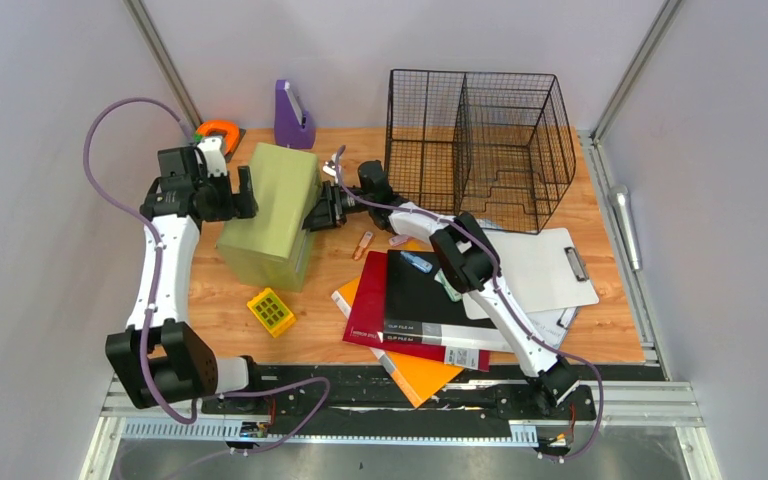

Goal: Organize the desk
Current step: Open the drawer in the storage box.

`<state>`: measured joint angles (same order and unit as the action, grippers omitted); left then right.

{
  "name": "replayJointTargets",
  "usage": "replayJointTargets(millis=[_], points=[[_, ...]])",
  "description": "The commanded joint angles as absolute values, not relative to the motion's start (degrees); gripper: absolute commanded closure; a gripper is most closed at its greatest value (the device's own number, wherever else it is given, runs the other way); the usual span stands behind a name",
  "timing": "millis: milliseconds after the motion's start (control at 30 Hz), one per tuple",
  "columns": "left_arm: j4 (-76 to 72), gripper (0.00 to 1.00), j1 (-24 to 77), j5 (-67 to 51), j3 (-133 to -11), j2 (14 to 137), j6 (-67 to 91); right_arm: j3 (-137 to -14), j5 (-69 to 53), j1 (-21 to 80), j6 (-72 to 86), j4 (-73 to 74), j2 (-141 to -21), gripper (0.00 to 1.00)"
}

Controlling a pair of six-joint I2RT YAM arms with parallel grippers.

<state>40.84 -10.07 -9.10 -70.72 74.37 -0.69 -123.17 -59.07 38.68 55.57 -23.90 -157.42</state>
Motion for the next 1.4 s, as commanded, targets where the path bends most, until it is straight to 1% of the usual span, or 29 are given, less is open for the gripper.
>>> replayJointTargets(millis=[0,133,267,333,467,900,1067,1367], points=[[42.48,0.0,-12.35,-17.33,-70.46,78.37,1.86,-123.35,-59.91,40.85,57.98,-25.04,-162.86,0.54],[41.84,0.0,-12.57,-23.73,-67.47,79.98,2.64,-123.47,-60.29,41.17,60.48,-27.61,-163.55,0.62],[41.28,0.0,-12.64,-26.89,-65.84,80.04,2.81,-123.42,-60.84,41.21,62.31,-30.42,-163.82,0.74],[40.89,0.0,-12.58,-28.43,-65.07,79.74,3.0,-123.19,-61.05,41.17,63.72,-32.43,-163.99,0.81],[39.4,0.0,-12.57,-28.7,-63.25,78.73,3.56,-122.42,-61.25,41.11,64.86,-34.29,-164.39,1.0],[38.69,0.01,-14.94,-25.97,-63.09,78.24,4.3,-119.68,-63.28,39.76,65.38,-38.41,-165.59,1.0],[38.58,0.03,-15.19,-23.46,-63.6,78.66,4.14,-118.17,-64.49,38.82,63.95,-38.93,-165.93,1.0],[38.16,0.03,-15.58,-18.86,-64.09,79.51,3.6,-115.67,-65.24,37.52,62.46,-38.95,-165.94,1.0]])
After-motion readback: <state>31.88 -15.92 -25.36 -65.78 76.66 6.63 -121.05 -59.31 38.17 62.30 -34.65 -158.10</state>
